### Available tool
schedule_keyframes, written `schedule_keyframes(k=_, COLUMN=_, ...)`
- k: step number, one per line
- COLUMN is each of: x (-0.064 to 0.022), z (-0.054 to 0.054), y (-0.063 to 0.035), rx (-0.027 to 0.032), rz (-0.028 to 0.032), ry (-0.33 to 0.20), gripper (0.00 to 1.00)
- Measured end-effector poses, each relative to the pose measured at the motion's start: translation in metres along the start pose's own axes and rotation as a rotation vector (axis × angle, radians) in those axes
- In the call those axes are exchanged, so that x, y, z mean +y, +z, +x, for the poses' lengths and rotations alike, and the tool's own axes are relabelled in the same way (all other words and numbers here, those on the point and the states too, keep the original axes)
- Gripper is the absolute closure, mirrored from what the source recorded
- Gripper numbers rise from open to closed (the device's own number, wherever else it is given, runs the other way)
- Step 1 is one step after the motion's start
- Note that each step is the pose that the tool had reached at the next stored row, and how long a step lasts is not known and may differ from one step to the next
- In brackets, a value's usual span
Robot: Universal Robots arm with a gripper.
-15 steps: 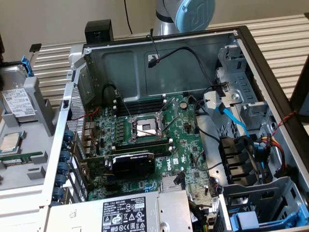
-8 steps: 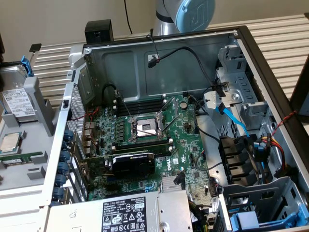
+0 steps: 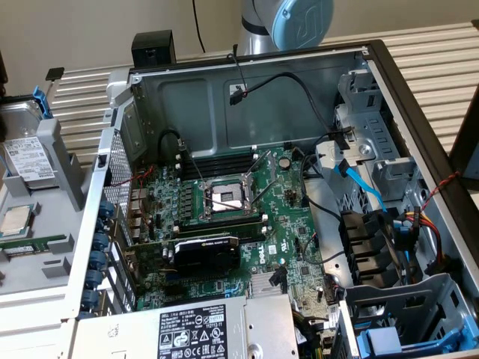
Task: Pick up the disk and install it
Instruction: 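Pick up the disk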
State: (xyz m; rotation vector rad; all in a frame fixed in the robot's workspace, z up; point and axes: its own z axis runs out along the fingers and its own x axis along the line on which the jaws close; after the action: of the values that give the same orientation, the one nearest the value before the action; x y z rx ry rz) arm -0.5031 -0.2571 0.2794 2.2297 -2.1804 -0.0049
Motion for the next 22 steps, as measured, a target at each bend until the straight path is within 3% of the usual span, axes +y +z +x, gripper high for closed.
schedule_keyframes(k=6, x=0.0, z=-0.0009, y=0.0, rx=0.0036, rz=-0.0002, ry=0.0, gripper=0.49)
schedule_keyframes(k=15, x=-0.0001, z=-0.0009, y=0.0014, rx=0.0054, rz=0.0046, ry=0.0, gripper=0.49)
schedule_keyframes(k=22, x=0.0, z=-0.0008, y=0.0014, rx=0.0064, rz=0.0046, ry=0.0, gripper=0.49)
